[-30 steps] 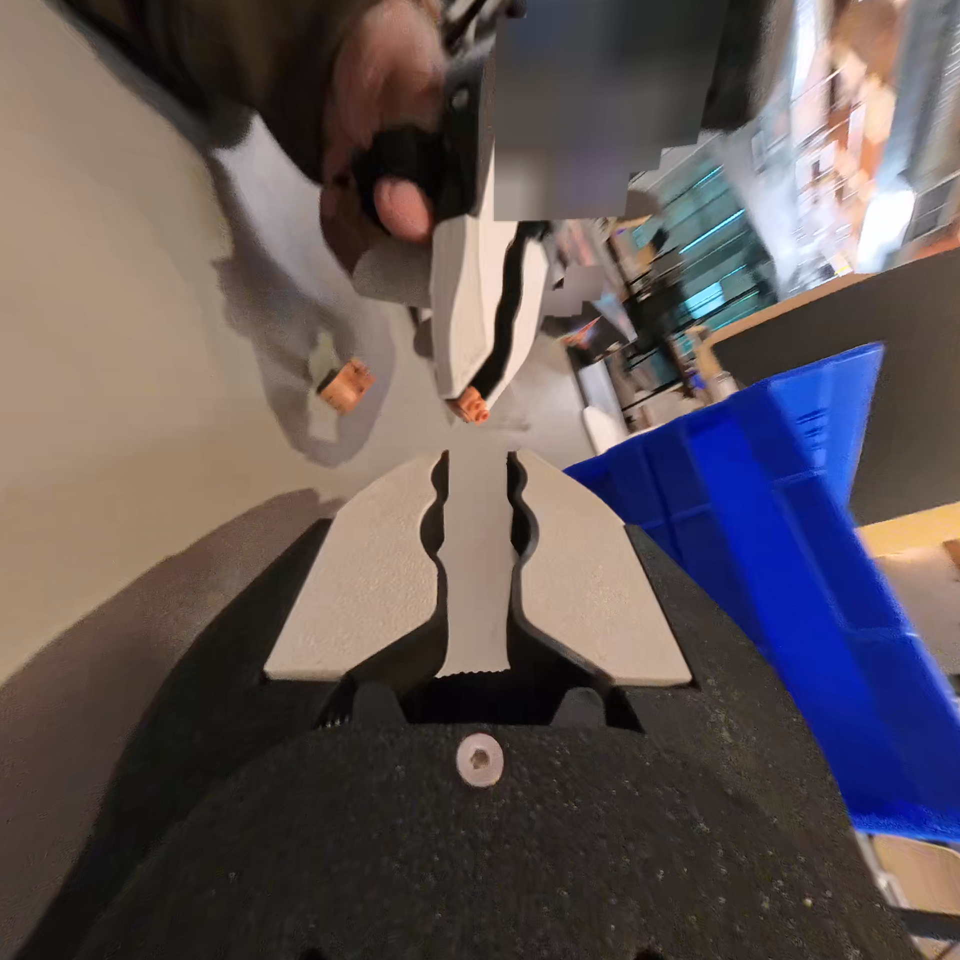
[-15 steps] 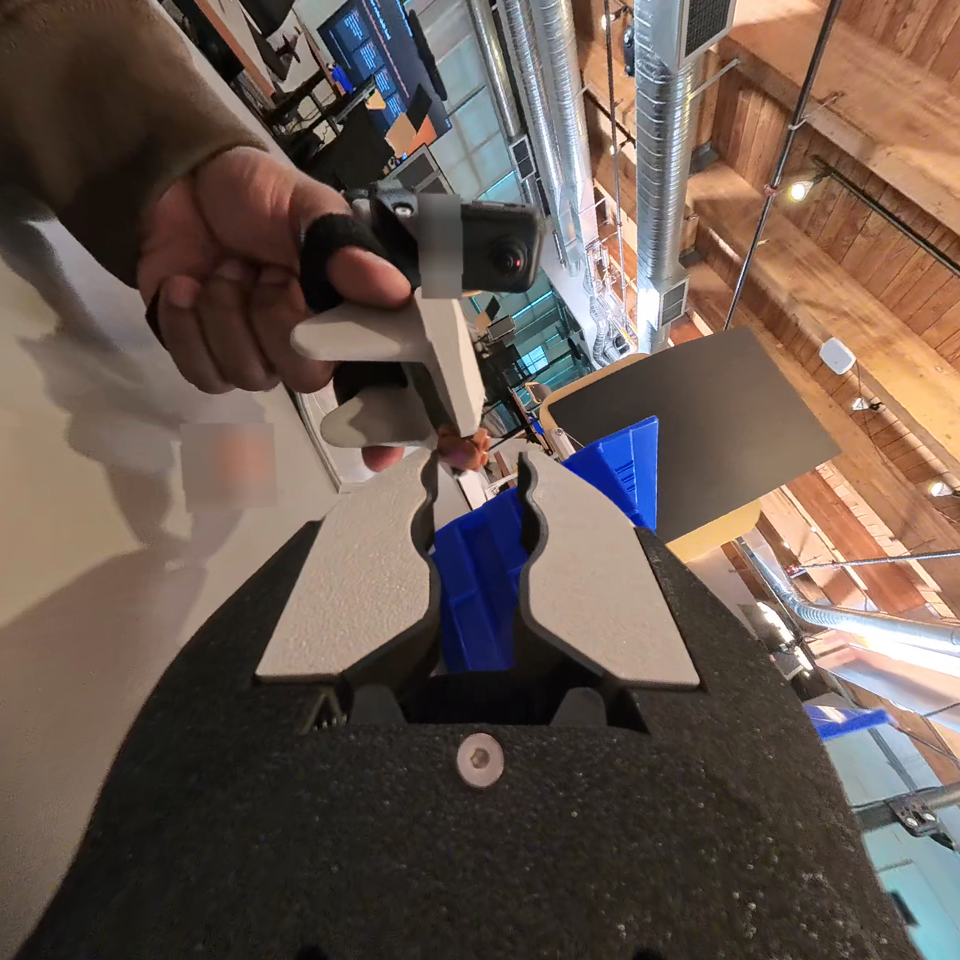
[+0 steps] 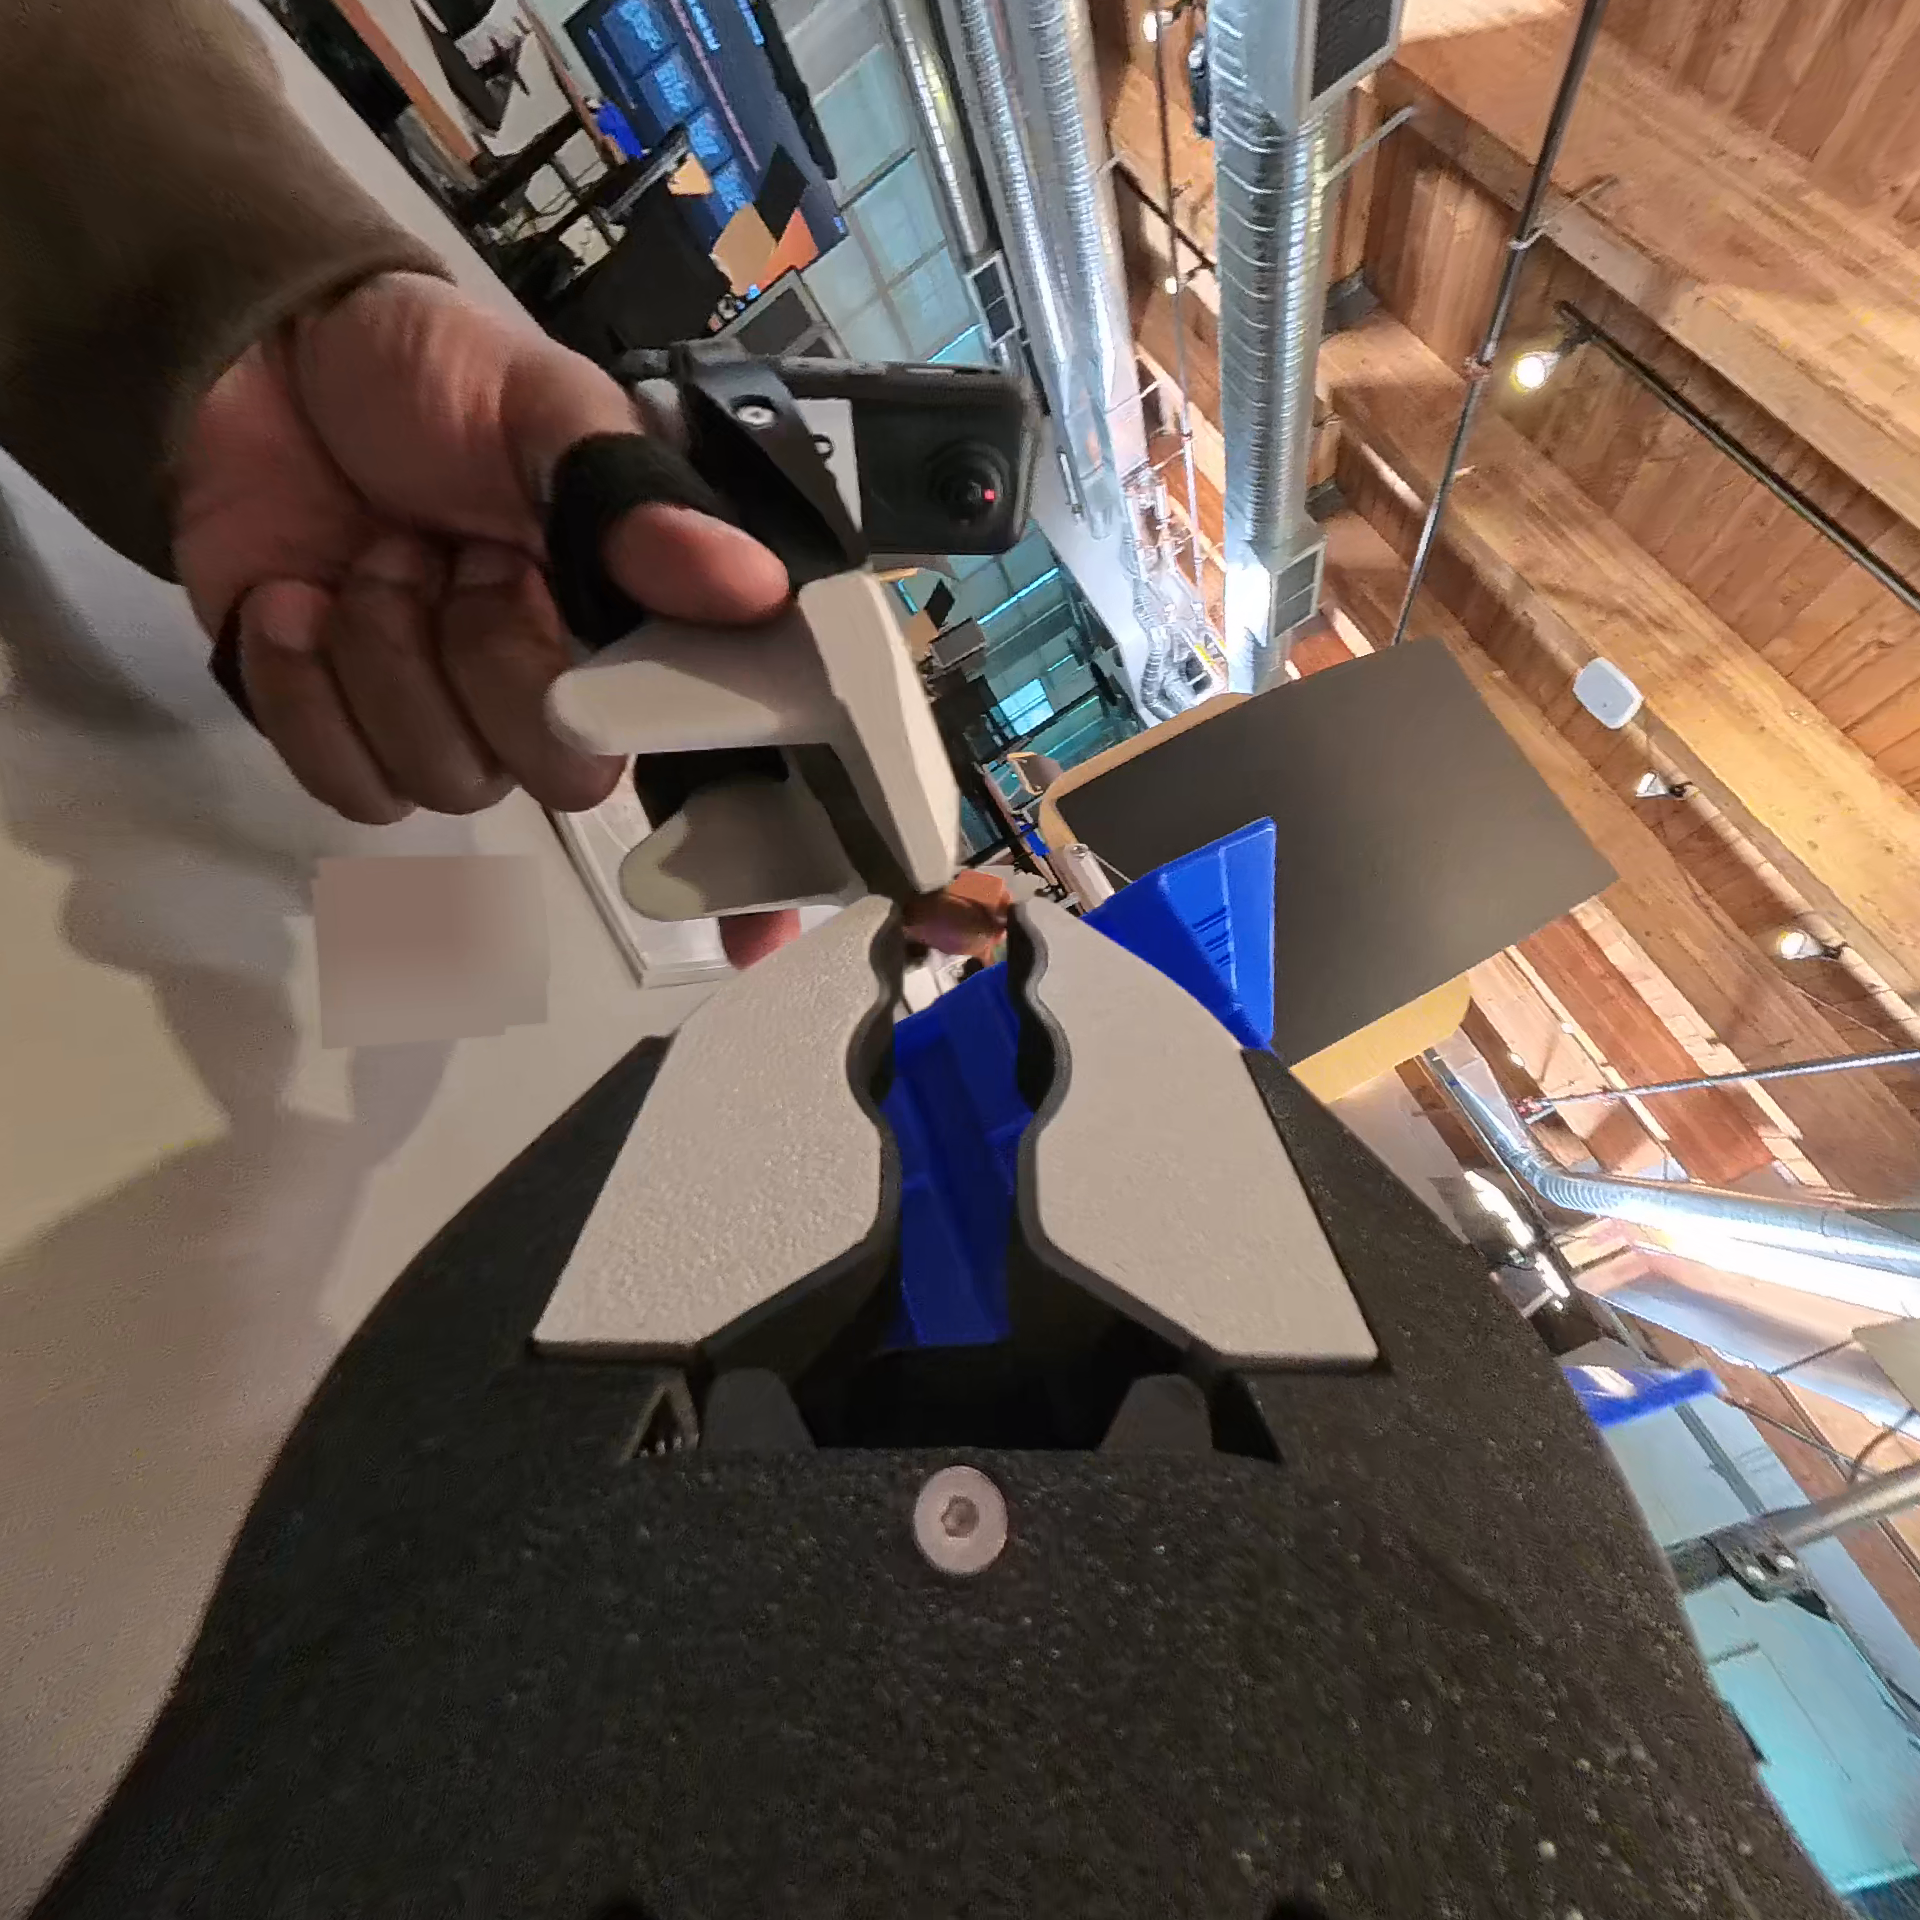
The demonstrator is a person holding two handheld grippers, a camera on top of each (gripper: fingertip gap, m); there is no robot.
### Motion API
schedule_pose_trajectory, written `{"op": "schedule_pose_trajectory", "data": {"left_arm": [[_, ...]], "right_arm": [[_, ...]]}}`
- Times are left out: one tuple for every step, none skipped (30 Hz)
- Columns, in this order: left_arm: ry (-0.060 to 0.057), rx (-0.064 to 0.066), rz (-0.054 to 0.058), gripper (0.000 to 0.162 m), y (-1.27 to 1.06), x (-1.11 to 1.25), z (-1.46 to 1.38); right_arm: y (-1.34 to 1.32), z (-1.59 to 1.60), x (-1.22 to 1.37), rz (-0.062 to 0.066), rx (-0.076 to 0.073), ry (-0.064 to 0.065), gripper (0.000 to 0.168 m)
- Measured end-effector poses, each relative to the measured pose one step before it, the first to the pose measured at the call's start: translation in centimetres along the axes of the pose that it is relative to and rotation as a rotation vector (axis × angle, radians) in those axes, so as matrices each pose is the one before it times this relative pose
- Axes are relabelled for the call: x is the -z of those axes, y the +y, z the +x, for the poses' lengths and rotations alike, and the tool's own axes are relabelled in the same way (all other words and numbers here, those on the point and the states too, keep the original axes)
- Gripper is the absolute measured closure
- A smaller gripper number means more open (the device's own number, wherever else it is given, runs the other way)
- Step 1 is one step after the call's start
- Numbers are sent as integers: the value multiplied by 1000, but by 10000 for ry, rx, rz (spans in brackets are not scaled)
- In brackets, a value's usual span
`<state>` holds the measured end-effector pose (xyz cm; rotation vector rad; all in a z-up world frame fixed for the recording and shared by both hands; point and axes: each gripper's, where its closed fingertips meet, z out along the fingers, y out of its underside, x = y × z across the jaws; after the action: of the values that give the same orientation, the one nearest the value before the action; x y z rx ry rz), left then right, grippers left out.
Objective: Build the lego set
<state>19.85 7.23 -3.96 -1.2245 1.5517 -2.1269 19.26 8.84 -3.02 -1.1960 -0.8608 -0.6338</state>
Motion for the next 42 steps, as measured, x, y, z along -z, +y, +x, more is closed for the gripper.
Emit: {"op": "schedule_pose_trajectory", "data": {"left_arm": [[4,-33,19,143,-27,-7,40],[-5,-28,45,141,-65,3,31],[-20,-11,62,139,-105,11,-7],[-14,-5,56,139,-103,21,-1],[3,0,42,138,-75,18,19],[28,3,17,138,-39,7,54],[29,-2,14,138,-29,-11,58],[14,-14,31,138,-52,-2,54],[15,-15,37,138,-69,-8,59],[15,-19,33,137,-84,-15,60],[-20,-26,13,137,-60,13,9],[-50,-36,-22,137,-22,2,-39],[-65,-45,-38,136,1,21,-59],[-52,-52,-44,136,23,6,-46],[-40,-53,-59,135,37,10,-20],[-58,-43,-109,135,123,-15,-51],[-63,-51,-173,135,222,-37,-64],[-48,-75,-160,135,216,-37,-31],[-30,-69,-104,135,161,-55,-6],[-4,-22,-74,135,125,-64,28],[44,5,-84,137,121,-51,77],[168,-20,-60,143,92,-30,272],[51,-35,17,146,-51,-4,141],[-14,-125,28,145,-80,2,109],[25,-109,110,146,-179,9,172],[29,-25,199,146,-288,17,197],[-61,-31,251,146,-342,4,120],[-115,-114,273,146,-384,14,155],[-162,-176,277,146,-435,31,200],[-268,-215,292,146,-512,62,179],[-346,-280,322,146,-597,85,208],[-263,-318,418,146,-699,118,438],[-101,-163,547,146,-897,127,712],[92,16,691,146,-1033,137,930],[111,167,849,146,-1034,144,815],[54,416,925,146,-913,145,526],[86,650,989,146,-806,148,318],[38,846,1004,146,-701,178,-40],[-51,941,1006,146,-652,242,-390],[-92,958,898,146,-515,249,-631],[-17,870,644,146,-224,164,-630],[-130,700,219,146,328,2,-804]], "right_arm": [[-100,284,96,75,-118,102,150],[-89,242,78,75,-165,51,150],[-62,262,68,63,-154,72,150],[-58,252,62,52,-122,89,150],[-49,201,36,39,-94,71,150],[-25,113,16,24,-63,35,150],[-15,32,13,11,-28,7,150],[37,-76,-26,-15,-5,-49,150],[46,-120,-30,-25,27,-58,150],[33,-122,-26,-21,57,-44,150],[-1,-150,-20,-6,59,-61,150],[0,-190,-12,2,43,-93,150],[-8,-228,-25,0,44,-125,150],[-17,-251,-12,11,52,-134,150],[-51,-224,2,31,58,-126,150],[-54,-219,1,27,53,-115,150],[-10,-174,2,1,48,-100,150],[-1,-151,-14,-8,48,-79,150],[15,-150,-18,-10,37,-88,150],[9,-164,0,-2,22,-104,150],[-10,-118,1,4,25,-65,150],[27,-44,-12,-18,35,-16,150],[-46,54,18,22,35,47,150],[-111,94,27,47,-4,58,150],[-175,175,41,55,-42,102,150],[-197,254,60,46,-56,139,150],[-182,279,73,15,-52,140,151],[-178,286,99,-6,-29,142,152],[-169,408,151,-27,-12,221,154],[-149,478,190,-66,-13,260,155],[-100,394,208,-91,-87,197,155],[-69,243,227,-100,-188,122,155],[-84,125,227,-106,-205,112,155],[-226,131,253,-39,-131,204,155],[-337,80,233,19,-59,252,155],[-395,-35,174,50,-27,214,155],[-415,-121,105,49,-17,190,154],[-473,-239,48,103,-63,152,153],[-442,-556,-53,143,78,-64,153],[-216,-287,-197,10,210,89,154],[-138,-7,-266,-57,160,213,153],[-276,-90,-285,24,10,78,152]]}}
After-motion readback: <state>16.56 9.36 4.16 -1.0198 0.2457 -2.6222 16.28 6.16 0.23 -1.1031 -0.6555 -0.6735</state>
